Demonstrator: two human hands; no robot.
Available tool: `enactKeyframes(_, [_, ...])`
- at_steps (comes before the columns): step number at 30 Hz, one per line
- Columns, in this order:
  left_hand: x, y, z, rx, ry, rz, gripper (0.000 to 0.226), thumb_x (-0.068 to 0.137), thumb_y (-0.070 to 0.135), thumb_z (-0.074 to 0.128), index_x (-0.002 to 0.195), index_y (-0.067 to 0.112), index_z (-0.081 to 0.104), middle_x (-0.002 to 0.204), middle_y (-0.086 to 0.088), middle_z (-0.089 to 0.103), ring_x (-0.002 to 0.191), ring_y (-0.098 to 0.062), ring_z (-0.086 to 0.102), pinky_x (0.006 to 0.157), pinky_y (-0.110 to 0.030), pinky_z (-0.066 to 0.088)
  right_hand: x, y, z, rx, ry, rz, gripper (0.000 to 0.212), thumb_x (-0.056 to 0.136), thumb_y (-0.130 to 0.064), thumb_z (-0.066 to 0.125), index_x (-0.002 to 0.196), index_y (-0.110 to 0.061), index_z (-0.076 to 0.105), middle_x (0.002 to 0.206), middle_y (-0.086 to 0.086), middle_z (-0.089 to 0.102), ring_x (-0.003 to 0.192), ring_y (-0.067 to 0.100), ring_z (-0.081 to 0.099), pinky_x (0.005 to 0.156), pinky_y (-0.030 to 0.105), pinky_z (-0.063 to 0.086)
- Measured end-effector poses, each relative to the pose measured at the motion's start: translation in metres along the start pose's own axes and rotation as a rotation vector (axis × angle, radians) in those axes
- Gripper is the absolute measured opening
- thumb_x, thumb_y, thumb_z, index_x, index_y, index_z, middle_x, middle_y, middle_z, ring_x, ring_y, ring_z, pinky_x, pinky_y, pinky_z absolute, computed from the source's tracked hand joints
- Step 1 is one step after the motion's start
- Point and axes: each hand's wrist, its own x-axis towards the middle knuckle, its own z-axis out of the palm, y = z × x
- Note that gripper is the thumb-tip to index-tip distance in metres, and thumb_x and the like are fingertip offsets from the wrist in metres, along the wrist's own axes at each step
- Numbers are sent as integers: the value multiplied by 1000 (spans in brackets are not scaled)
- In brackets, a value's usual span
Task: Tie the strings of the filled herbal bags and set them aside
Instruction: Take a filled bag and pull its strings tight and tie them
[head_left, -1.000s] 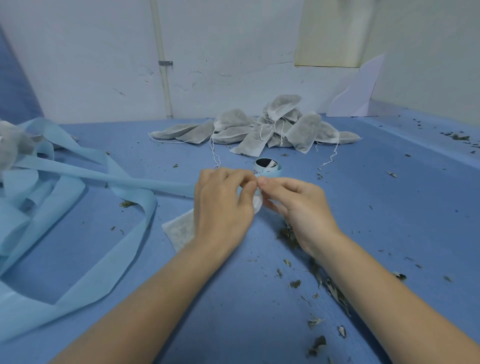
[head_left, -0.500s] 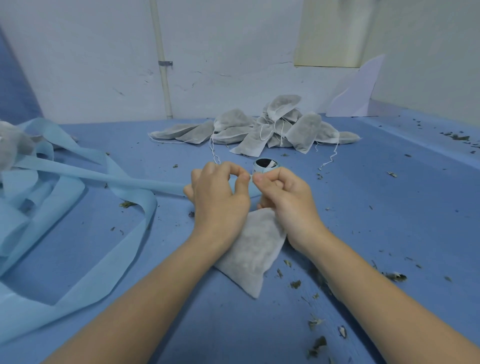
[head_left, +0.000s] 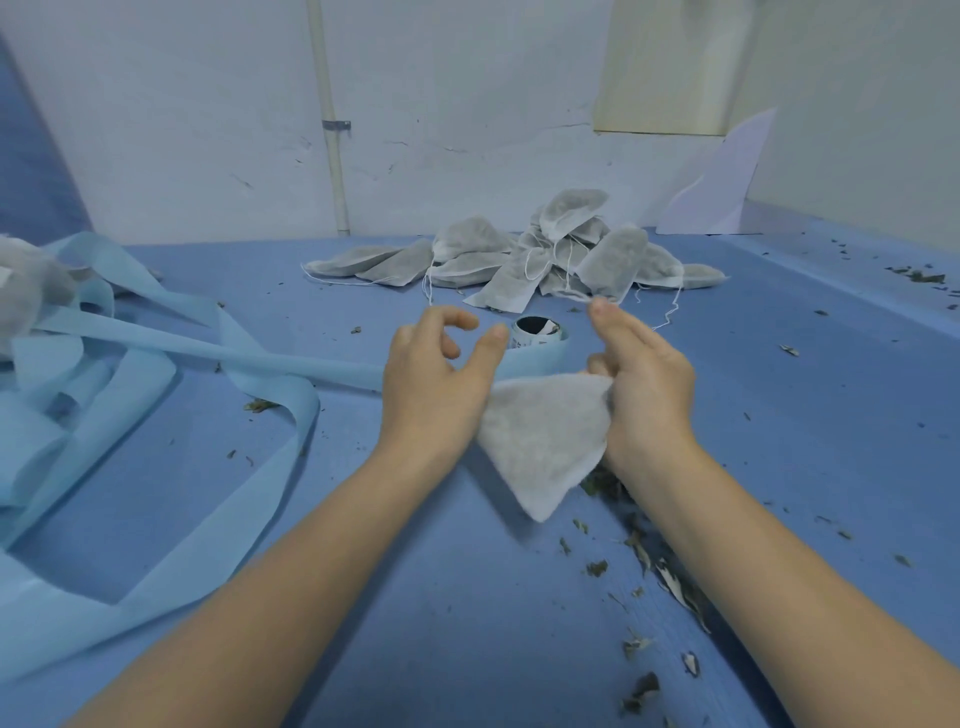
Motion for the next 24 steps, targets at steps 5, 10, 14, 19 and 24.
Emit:
enactKeyframes(5, [-8, 4, 9, -369, -267, -384, 68, 64, 60, 70, 104, 6, 62, 97, -10, 70, 72, -23, 71, 60, -35, 58, 10, 0, -7, 214, 301, 55, 22, 80, -22, 77, 67, -21, 59, 41, -10, 24, 43, 13, 25, 50, 24, 34])
enactKeyframes(10, [-6, -1, 22, -538, -273, -419, 31, 76, 21, 75, 93, -5, 70, 90, -15, 73, 82, -26, 70, 81, -34, 54, 11, 2, -5, 122, 221, -33, 6, 83, -24, 74, 81, -21, 70, 43, -14, 37, 42, 8, 33, 50, 22, 41])
enactKeyframes(14, [-1, -8, 18, -638, -235, -435, 26, 79, 11, 71, 99, -4, 68, 92, -12, 73, 80, -20, 70, 74, -26, 53, 7, 1, -4, -90, -70, -65, 3, 81, -25, 74, 79, -23, 72, 54, -17, 55, 55, 3, 51, 66, 21, 43])
enactKeyframes(19, [0, -4, 15, -714, -193, -511, 21, 89, 15, 60, 105, 2, 65, 95, -12, 71, 83, -21, 68, 77, -34, 56, 3, 1, -7, -312, -353, -127, 4, 76, -20, 77, 80, -19, 77, 91, -4, 74, 83, 1, 66, 72, 10, 48])
enactKeyframes(24, [1, -1, 8, -820, -284, -541, 54, 74, 42, 67, 112, 4, 63, 107, -14, 70, 98, -29, 68, 80, -45, 57, 5, -1, -13, -465, -446, -212, 3, 74, -18, 79, 76, -20, 77, 99, -5, 66, 90, -2, 62, 78, 12, 48])
